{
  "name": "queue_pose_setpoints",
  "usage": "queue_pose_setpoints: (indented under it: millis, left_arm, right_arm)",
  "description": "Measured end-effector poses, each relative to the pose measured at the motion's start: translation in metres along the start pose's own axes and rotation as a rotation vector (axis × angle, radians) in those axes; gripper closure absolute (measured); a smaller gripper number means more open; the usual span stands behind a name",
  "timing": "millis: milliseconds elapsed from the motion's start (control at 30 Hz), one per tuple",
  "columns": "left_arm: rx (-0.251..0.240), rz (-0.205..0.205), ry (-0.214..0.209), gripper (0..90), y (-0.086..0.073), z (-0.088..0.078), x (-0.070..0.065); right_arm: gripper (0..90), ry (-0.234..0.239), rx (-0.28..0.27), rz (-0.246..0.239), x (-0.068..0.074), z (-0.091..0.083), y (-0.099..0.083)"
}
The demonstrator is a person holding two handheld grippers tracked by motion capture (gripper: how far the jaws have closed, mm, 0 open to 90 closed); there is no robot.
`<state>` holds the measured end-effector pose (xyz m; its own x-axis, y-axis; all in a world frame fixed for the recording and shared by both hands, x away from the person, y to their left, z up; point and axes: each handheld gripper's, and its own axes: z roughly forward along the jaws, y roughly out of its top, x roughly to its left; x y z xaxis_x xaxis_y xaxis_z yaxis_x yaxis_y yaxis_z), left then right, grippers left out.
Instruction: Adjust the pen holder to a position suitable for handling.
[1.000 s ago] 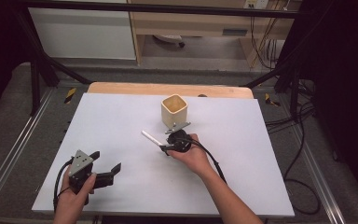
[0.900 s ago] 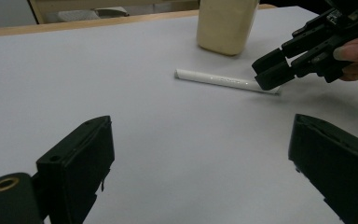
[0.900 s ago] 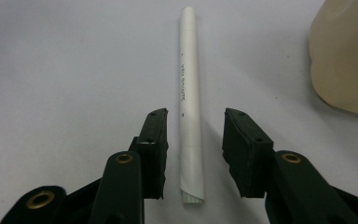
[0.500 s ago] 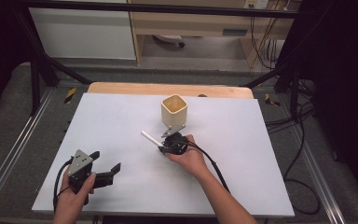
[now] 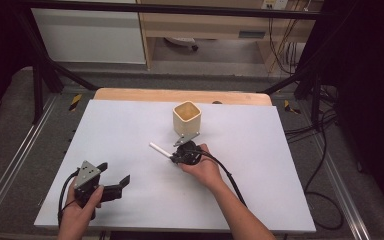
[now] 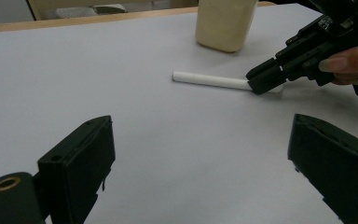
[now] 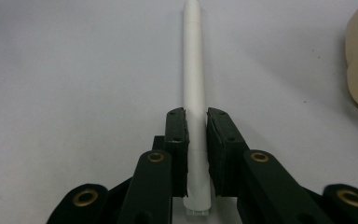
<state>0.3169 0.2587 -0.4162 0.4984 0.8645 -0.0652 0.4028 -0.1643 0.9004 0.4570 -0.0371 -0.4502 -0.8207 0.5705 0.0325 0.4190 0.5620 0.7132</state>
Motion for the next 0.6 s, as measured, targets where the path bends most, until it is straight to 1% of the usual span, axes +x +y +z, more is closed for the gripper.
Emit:
queue_pose_setpoints:
  millis: [33,67,367,433,600]
  left_arm:
    - [0.000,0.001,-0.001,7.7,0.000,0.000,0.000]
    - [0.000,0.003,-0.001,7.7,0.000,0.001,-0.001]
    - [0.004,0.020,-0.002,7.7,0.000,0.002,-0.003]
    - [0.005,0.023,-0.005,7.7,0.000,0.003,-0.004]
    - [0.009,0.030,-0.006,7.7,0.000,0.003,-0.005]
  right_arm:
    - [78.9,0.000,0.000,0.000,0.000,0.000,0.000]
    - [78.9,0.002,0.012,-0.012,0.000,-0.003,0.000]
    - [78.9,0.006,0.018,-0.011,0.002,-0.015,0.003]
    - [78.9,0.011,0.026,-0.027,0.003,-0.019,0.004]
    - [78.9,0.017,0.028,-0.041,0.006,-0.025,0.006]
